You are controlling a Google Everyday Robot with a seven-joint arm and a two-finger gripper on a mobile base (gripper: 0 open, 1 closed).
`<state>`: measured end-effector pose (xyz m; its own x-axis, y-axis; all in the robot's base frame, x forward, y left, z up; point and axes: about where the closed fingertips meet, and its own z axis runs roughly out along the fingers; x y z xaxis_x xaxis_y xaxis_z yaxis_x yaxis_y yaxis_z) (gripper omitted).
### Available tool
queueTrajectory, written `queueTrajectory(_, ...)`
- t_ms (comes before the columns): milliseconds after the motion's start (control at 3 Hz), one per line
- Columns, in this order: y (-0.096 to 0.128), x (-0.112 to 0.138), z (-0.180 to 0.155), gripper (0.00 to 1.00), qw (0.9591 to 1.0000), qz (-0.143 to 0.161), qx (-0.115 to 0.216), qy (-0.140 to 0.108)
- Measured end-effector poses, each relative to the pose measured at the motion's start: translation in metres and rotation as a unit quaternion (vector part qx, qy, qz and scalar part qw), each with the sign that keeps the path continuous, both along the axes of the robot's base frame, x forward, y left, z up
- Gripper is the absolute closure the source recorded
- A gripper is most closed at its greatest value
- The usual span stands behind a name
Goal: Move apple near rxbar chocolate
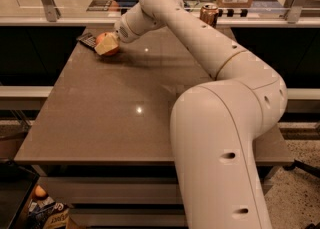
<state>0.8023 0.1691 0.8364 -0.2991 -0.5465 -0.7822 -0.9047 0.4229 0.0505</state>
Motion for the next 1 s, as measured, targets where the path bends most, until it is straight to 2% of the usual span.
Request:
queueTrajectory(333, 0.0000, 0.0000, 0.0006, 0.12, 1.0000, 0.000, 0.000, 0.000)
queueTrajectory(667, 0.0027, -0.0006, -0.0021, 0.00, 1.0000, 0.002, 0.000, 0.002)
queueTrajectory(1000, 0.0028, -0.0006, -0.0023, 0.00, 1.0000, 0.002, 0.000, 0.002)
